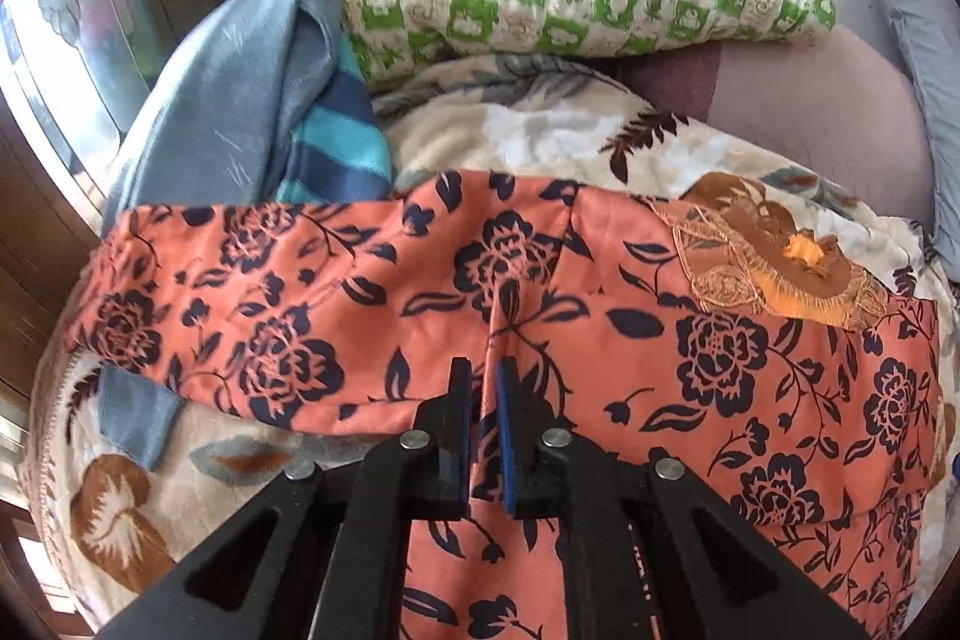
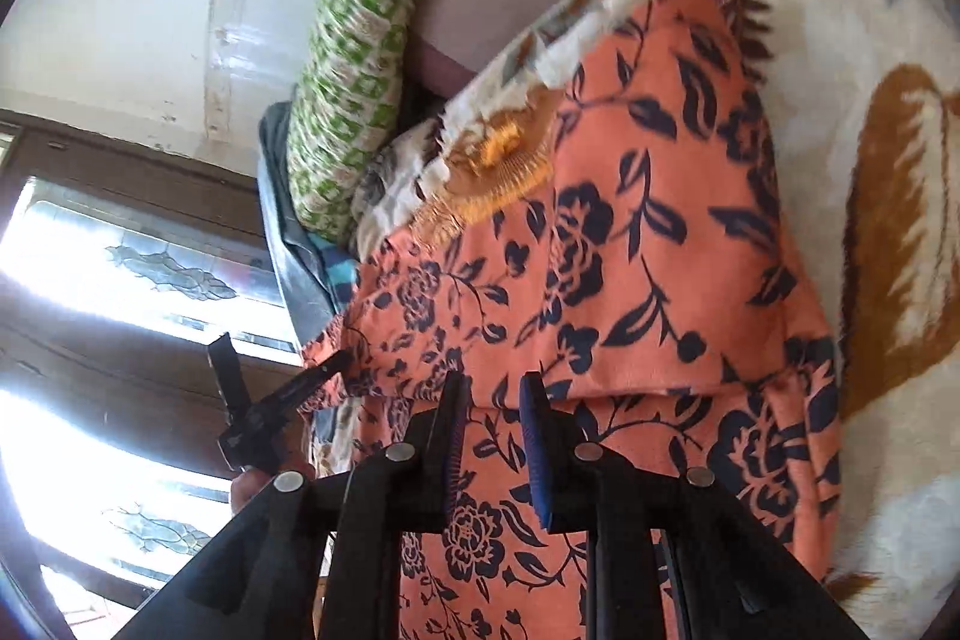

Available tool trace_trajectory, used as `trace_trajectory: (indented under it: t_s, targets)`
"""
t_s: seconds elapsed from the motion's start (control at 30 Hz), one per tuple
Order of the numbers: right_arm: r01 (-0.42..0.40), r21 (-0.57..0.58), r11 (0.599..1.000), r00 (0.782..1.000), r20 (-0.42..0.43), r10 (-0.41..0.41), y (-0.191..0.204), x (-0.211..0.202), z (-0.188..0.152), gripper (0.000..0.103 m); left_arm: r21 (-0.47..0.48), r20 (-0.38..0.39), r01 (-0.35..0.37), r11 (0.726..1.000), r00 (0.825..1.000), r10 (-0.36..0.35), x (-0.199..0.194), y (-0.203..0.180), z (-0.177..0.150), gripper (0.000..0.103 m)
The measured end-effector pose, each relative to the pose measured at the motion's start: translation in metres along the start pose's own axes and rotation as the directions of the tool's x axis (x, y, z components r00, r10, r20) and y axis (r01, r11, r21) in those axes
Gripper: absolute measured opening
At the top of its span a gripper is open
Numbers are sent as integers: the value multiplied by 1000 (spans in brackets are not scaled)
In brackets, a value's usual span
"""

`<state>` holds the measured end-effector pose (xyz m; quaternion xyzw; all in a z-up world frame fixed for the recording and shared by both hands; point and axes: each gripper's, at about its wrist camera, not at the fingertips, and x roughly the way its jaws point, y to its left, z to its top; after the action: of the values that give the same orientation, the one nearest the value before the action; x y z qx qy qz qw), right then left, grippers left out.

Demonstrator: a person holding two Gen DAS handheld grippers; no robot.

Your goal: Fold small clothes

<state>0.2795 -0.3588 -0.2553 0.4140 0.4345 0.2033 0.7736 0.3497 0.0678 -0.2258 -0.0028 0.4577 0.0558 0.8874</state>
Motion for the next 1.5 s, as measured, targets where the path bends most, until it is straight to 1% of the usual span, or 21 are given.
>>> trace_trajectory:
  t_s: [0.07,0.13,0.17,0.2,0.23,0.27,0.33,0.43,0.5,0.53,0.57,0.63,0.67,0.73,0.8,0.83,0.97,1.1,1.27,1.37,1.5]
  targets:
    - [0,38,999,996,86,-3,-8,1,8,21,40,40,-2,999,999,0,-9,-12,4,7]
    - [-25,69,997,996,88,19,-19,18,12,21,81,24,12,997,1000,-14,-2,-26,5,7]
    - [16,77,997,998,65,-21,-25,30,11,21,88,0,24,996,1000,-24,7,-31,5,7]
    - [108,72,992,993,36,-111,-29,41,11,21,86,-33,38,996,999,-36,17,-34,3,7]
    - [219,73,973,975,10,-221,-37,50,10,21,81,-76,37,996,997,-31,31,-36,0,8]
    - [299,94,950,954,-9,-299,-48,53,8,14,79,-123,22,997,992,-12,43,-38,-6,8]
    - [263,151,953,964,-11,-264,-59,47,10,9,80,-178,7,997,984,7,61,-36,-16,8]
    - [285,93,954,954,70,-292,-43,26,11,15,70,-132,20,997,991,-11,44,-29,-18,8]
    - [246,28,969,964,93,-247,-29,26,8,15,22,-93,43,999,995,-41,27,-12,-15,9]
    - [212,24,977,974,75,-213,-27,31,6,15,-3,-74,38,999,997,-38,19,0,-14,17]
    - [194,29,981,980,44,-195,-27,39,3,15,-32,-59,27,999,998,-29,10,14,-14,34]
    - [241,14,970,969,-55,-240,-28,65,-4,15,-110,-27,-9,994,1000,6,-3,49,-18,57]
    - [273,-8,962,959,-74,-273,-30,72,-9,14,-152,-14,-34,988,999,32,-9,71,-21,59]
    - [279,-37,960,958,-52,-280,-24,70,-11,14,-241,-17,-75,968,997,73,-18,121,-28,60]
    - [222,-36,974,974,-41,-223,-19,62,-9,15,-362,-36,-110,926,994,104,-23,176,-38,70]
    - [201,-46,978,979,-24,-202,-16,59,-11,15,-432,-49,-129,892,992,120,-24,205,-43,75]
    - [192,-126,973,981,12,-192,2,62,-18,15,-671,-70,-140,728,990,126,-24,300,-63,76]
    - [196,-195,961,980,3,-199,16,76,-27,15,-775,-82,-64,628,997,1,1,346,-67,76]
    - [212,-259,942,975,-6,-221,21,86,-37,15,-875,-10,68,479,987,-159,30,360,-67,77]
    - [223,-283,933,972,-10,-235,21,88,-41,15,-898,39,117,423,981,-189,42,361,-62,77]
    - [242,-299,923,967,-9,-256,21,94,-43,15,-910,77,148,387,978,-194,57,362,-51,77]
